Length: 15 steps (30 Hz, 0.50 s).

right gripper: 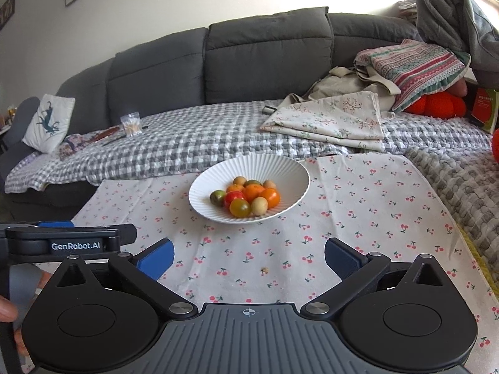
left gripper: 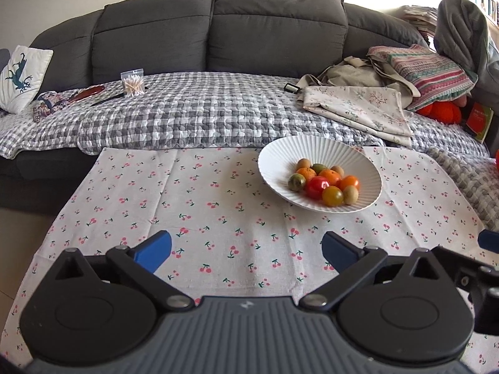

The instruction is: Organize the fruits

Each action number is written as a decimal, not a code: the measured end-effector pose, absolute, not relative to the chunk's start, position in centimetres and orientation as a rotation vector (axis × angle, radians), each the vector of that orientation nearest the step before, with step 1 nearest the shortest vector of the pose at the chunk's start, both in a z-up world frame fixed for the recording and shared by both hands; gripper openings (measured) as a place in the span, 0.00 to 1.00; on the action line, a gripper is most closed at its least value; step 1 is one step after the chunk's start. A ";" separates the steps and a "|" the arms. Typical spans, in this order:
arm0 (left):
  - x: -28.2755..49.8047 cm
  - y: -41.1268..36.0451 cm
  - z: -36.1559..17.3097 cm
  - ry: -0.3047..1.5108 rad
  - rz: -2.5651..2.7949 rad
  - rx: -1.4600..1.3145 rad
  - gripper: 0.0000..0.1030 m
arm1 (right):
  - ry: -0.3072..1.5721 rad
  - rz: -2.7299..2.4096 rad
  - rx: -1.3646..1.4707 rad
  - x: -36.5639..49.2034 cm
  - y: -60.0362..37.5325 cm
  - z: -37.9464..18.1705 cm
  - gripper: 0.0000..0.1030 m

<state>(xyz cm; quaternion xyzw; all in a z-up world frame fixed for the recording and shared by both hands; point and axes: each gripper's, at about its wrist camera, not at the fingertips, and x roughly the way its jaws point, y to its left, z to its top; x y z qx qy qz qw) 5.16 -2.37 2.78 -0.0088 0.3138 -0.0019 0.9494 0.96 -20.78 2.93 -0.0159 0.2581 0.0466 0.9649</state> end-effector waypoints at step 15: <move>5.4 -2.7 2.4 0.665 -0.007 -0.013 0.99 | 0.558 0.032 -0.038 1.7 -21.1 2.2 1.00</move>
